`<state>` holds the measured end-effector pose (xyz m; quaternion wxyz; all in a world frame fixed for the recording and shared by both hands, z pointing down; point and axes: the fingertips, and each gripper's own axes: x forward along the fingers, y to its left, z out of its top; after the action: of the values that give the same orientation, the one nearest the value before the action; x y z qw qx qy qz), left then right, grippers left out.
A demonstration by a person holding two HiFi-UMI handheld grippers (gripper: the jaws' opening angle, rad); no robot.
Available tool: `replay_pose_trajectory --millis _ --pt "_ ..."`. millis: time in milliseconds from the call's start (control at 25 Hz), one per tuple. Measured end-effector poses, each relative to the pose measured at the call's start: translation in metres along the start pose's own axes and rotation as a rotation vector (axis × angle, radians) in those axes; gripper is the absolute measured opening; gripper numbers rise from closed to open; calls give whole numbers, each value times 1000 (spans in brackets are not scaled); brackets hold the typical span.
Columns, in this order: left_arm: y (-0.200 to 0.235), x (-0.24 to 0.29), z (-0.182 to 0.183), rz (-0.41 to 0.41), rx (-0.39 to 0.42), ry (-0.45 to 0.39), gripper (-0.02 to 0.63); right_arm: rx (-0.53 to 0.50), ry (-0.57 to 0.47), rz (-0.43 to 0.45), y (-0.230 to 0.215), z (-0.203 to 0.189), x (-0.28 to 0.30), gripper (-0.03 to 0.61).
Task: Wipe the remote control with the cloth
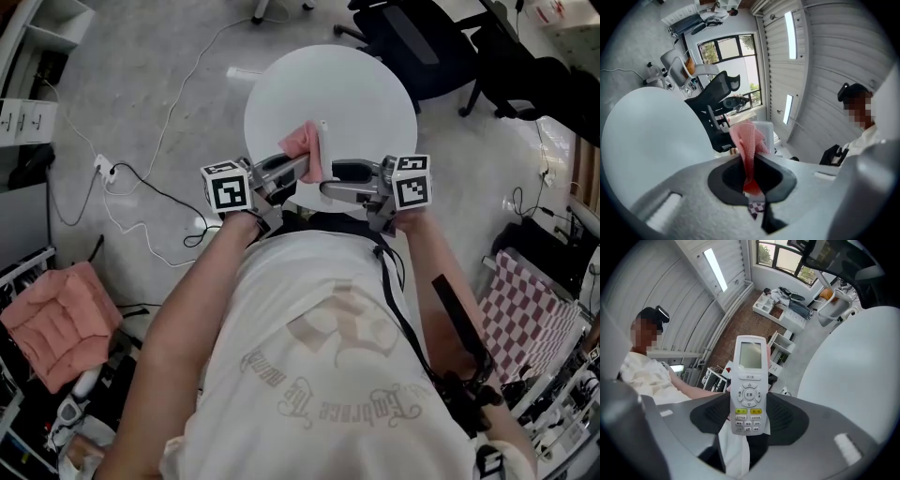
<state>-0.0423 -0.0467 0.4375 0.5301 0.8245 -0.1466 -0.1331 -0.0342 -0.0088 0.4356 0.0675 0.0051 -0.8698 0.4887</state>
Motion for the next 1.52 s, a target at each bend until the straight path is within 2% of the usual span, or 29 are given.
replay_pose_trajectory --millis 160,280,480,640,800,920,1080,1280,1400,1520 --pt "14 4 -22 45 -36 53 18 48 -62 32 -12 15 -10 249" --pt "23 4 -30 89 -60 68 18 85 -77 23 -28 22 -10 249" --pt "50 -11 -72 250 -84 171 18 166 -40 -51 -67 8 1 249" --pt "70 -9 -80 335 -116 154 18 188 15 -184 -115 9 0 249" --pt "76 -20 -81 392 -136 91 18 166 188 -349 -156 -9 2 249" --pt "76 -43 -76 438 -135 34 18 94 345 -478 -182 -26 2 249" --pt "75 -72 -72 501 -141 -43 18 -33 517 -603 -205 -37 5 249" --pt "72 -90 -69 530 -139 -107 18 -341 823 -791 -229 -48 -5 249" --pt "66 -101 -72 531 -129 -110 18 -535 945 -822 -230 -49 4 250" --pt "66 -108 -74 545 -126 -107 18 -630 1039 -802 -229 -62 9 252"
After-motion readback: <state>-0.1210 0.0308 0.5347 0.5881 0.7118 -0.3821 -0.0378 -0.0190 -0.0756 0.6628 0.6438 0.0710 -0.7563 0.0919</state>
